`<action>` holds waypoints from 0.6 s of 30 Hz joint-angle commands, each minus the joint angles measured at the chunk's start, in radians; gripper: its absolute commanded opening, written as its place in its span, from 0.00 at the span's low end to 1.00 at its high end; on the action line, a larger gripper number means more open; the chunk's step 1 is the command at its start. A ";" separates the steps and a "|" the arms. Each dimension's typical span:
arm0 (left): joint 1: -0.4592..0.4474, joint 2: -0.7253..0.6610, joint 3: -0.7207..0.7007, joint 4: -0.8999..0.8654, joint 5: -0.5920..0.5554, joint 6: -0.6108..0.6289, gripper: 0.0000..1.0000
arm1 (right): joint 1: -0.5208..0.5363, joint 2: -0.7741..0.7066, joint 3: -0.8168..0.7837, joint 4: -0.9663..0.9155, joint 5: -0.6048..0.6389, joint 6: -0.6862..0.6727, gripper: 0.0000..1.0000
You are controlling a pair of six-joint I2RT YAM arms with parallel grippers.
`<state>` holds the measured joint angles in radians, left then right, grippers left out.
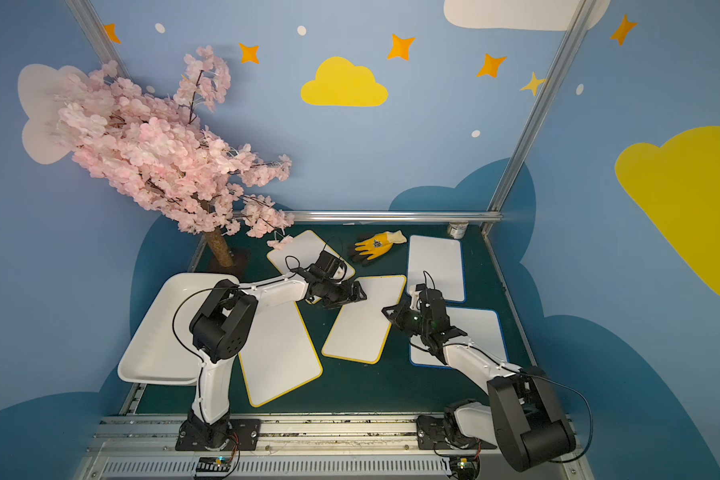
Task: Put the whiteboard into the storage box
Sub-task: Pick up the whiteboard at the center of the board.
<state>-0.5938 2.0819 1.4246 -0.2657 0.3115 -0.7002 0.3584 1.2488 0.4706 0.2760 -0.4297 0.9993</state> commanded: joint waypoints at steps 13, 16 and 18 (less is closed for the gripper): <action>-0.006 -0.023 -0.024 -0.122 -0.025 0.035 1.00 | 0.008 -0.131 0.150 -0.343 0.122 -0.267 0.00; -0.002 -0.047 -0.009 -0.152 -0.044 0.051 1.00 | 0.008 -0.140 0.186 -0.381 0.126 -0.301 0.00; 0.001 -0.069 0.000 -0.172 -0.057 0.062 1.00 | 0.008 -0.138 0.217 -0.411 0.127 -0.327 0.00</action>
<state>-0.5926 2.0495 1.4178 -0.3428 0.2810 -0.6754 0.3618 1.1320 0.6315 -0.0933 -0.3565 0.8337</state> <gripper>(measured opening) 0.996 0.076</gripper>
